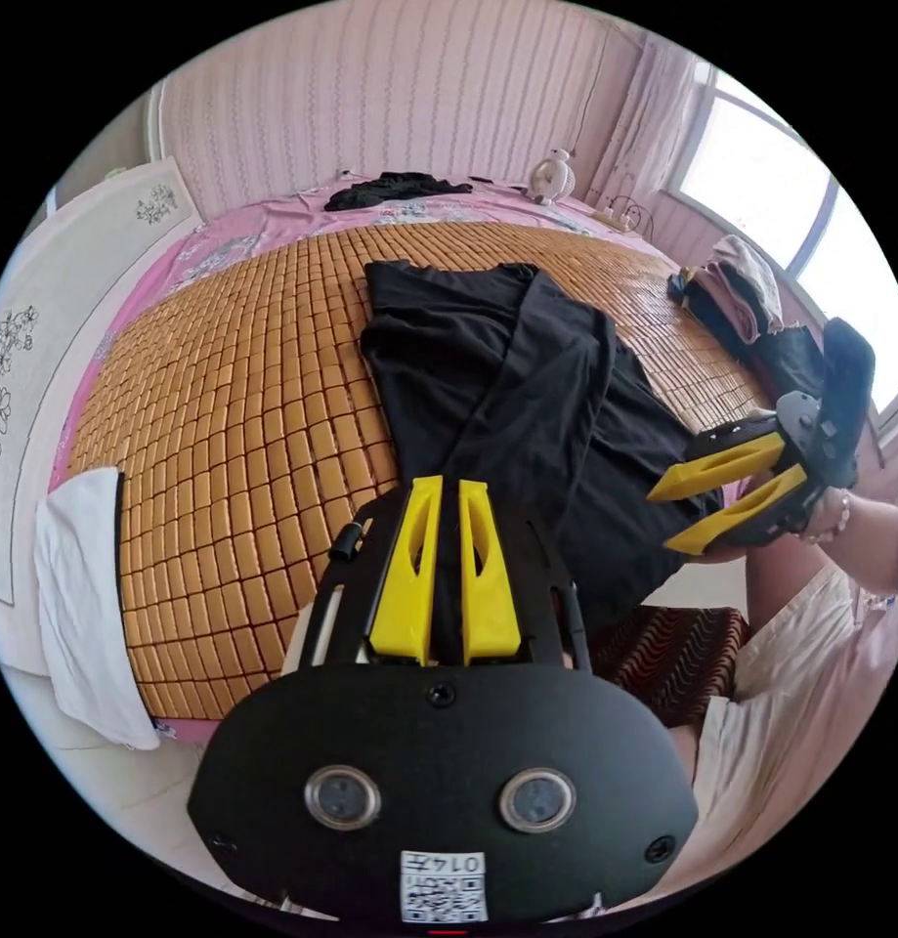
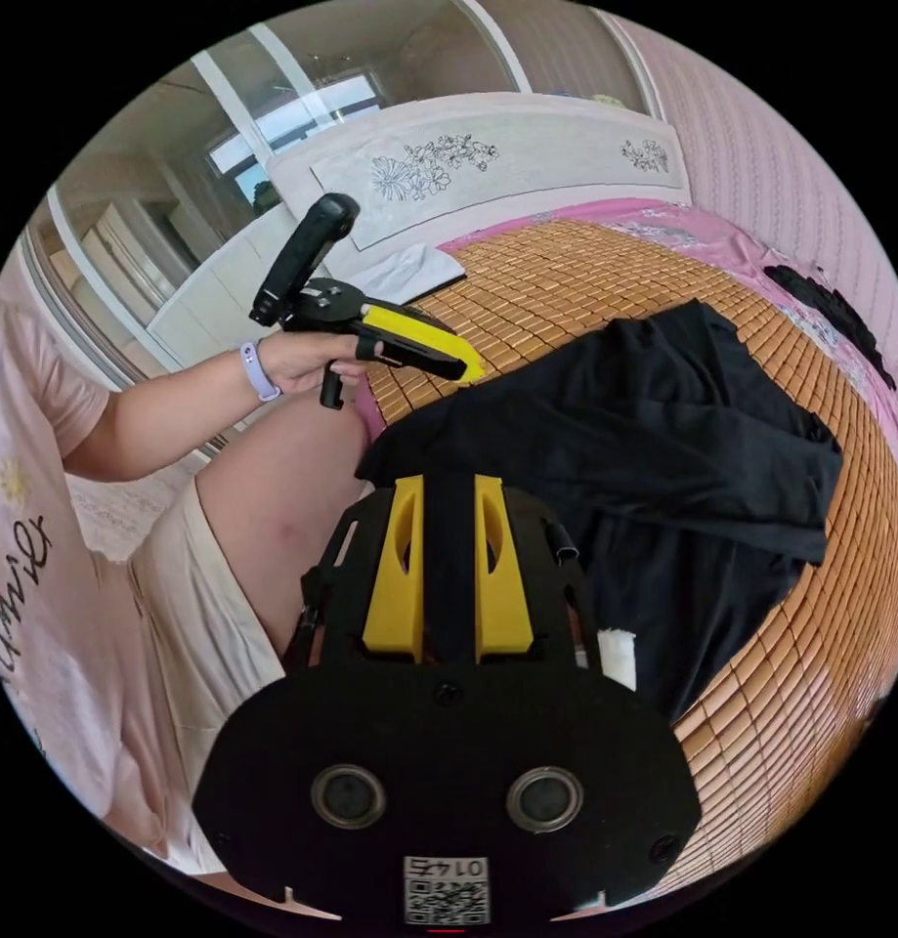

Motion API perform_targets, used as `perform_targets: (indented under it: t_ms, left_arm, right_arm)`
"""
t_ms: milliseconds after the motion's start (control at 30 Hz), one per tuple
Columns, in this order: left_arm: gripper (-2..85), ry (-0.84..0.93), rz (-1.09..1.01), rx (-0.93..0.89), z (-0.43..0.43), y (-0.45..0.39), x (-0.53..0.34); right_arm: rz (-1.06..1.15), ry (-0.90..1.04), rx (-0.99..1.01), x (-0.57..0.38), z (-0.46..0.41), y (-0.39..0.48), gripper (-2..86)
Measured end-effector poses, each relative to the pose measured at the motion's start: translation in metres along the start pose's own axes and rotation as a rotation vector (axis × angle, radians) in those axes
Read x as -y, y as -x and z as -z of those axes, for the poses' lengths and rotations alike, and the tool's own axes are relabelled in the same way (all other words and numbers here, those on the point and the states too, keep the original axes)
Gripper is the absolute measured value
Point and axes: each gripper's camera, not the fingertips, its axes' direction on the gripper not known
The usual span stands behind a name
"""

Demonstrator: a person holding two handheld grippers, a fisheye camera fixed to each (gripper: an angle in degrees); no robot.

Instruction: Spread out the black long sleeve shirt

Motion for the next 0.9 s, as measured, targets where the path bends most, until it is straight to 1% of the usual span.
perform_targets:
  t_ms: [33, 100, 167, 267, 333, 400, 467, 533, 633, 733, 800, 867, 900]
  left_arm:
    - [2.6, 0.017, -0.006, -0.018, -0.005, 0.002, 0.007]
    - [3.0, -0.022, -0.029, -0.081, -0.004, 0.007, 0.014]
    - [3.5, -0.097, -0.068, -0.078, -0.001, 0.018, 0.025]
    - [4.6, -0.115, -0.047, -0.025, -0.006, 0.041, 0.049]
    - [4.9, -0.114, -0.021, -0.037, -0.011, 0.057, 0.066]
    - [5.0, -0.143, 0.017, -0.056, -0.017, 0.073, 0.082]
    - [4.8, -0.158, 0.058, -0.095, -0.029, 0.094, 0.107]
    - [4.9, -0.159, 0.092, -0.101, -0.042, 0.109, 0.129]
    - [6.4, -0.165, 0.176, -0.105, -0.066, 0.130, 0.162]
    - [9.6, -0.181, 0.161, -0.082, -0.092, 0.135, 0.192]
    - [11.2, -0.125, 0.158, -0.073, -0.111, 0.137, 0.212]
    - [10.6, -0.068, 0.164, -0.117, -0.131, 0.139, 0.233]
    - [10.1, -0.061, 0.160, -0.110, -0.134, 0.139, 0.237]
  right_arm:
    - [0.018, -0.003, -0.042, 0.004, -0.001, -0.002, 8.2]
    - [0.023, -0.025, -0.134, 0.005, 0.004, -0.015, 8.3]
    - [-0.002, -0.047, -0.217, 0.004, 0.011, -0.039, 9.0]
    - [-0.054, -0.030, -0.310, 0.007, 0.022, -0.097, 12.0]
    - [-0.102, 0.000, -0.433, 0.012, 0.028, -0.149, 13.5]
    - [-0.164, -0.002, -0.498, 0.016, 0.032, -0.189, 13.6]
    - [-0.242, -0.020, -0.504, 0.020, 0.034, -0.231, 13.5]
    - [-0.380, -0.051, -0.451, 0.022, 0.030, -0.286, 13.5]
    - [-0.526, -0.090, -0.385, 0.024, 0.017, -0.345, 13.0]
    - [-0.614, -0.100, -0.373, 0.027, 0.001, -0.386, 10.9]
    - [-0.616, -0.092, -0.325, 0.032, -0.008, -0.401, 8.5]
    - [-0.586, -0.076, -0.305, 0.039, -0.014, -0.408, 5.7]
    - [-0.569, -0.052, -0.301, 0.043, -0.018, -0.412, 3.7]
